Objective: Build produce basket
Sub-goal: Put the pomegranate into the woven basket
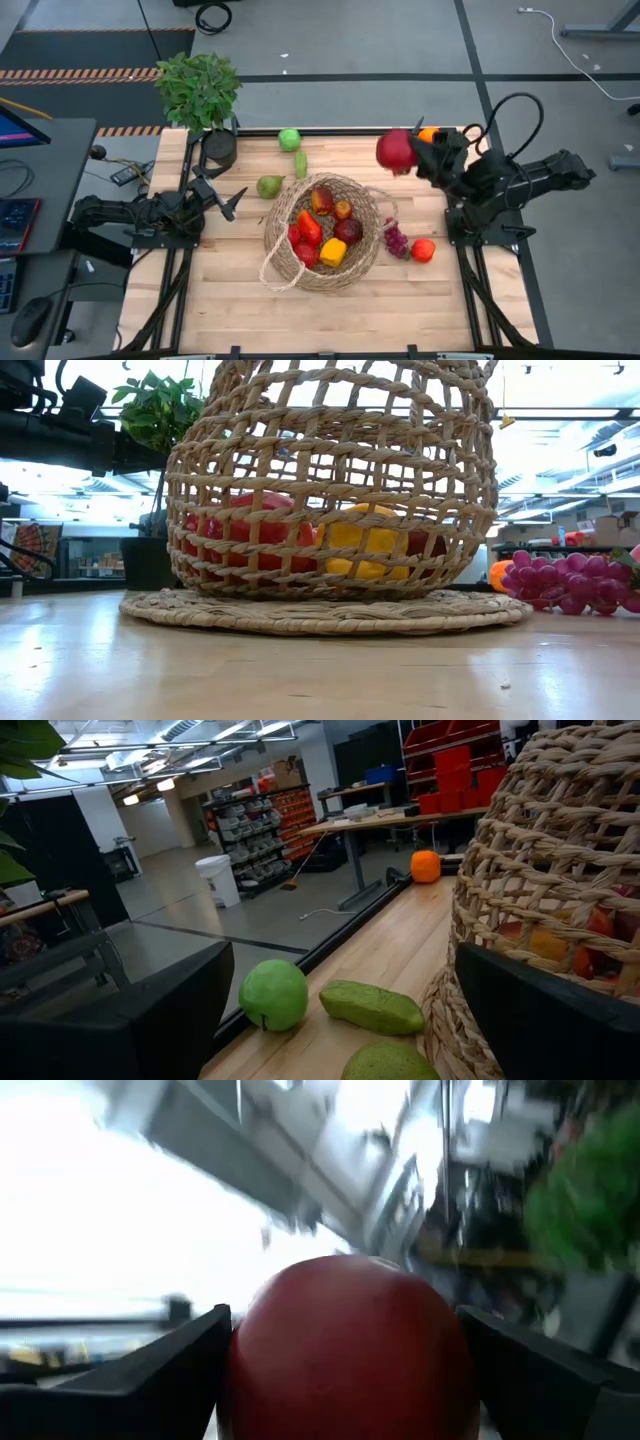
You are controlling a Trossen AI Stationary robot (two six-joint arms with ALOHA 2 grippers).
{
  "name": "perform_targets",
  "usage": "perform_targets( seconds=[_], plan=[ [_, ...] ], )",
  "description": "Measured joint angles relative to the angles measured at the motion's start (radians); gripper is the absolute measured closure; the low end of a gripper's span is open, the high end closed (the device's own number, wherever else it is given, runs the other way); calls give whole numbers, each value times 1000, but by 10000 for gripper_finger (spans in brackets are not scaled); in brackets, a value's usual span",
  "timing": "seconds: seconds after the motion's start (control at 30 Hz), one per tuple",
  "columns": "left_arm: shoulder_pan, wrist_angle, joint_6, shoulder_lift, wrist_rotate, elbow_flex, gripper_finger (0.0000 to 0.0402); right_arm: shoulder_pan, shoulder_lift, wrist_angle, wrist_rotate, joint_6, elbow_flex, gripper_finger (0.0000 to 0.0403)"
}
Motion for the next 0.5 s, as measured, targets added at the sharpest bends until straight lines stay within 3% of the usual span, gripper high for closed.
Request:
perform_targets(
  seconds=[0.23,0.4,0.5],
  plan=[
    [0,0,0,0,0,0,14,-115,102,132,34,-13,24,26],
    [0,0,0,0,0,0,14,-142,170,117,43,-213,130,26],
    [0,0,0,0,0,0,14,-146,193,12,36,-373,211,26]
  ],
)
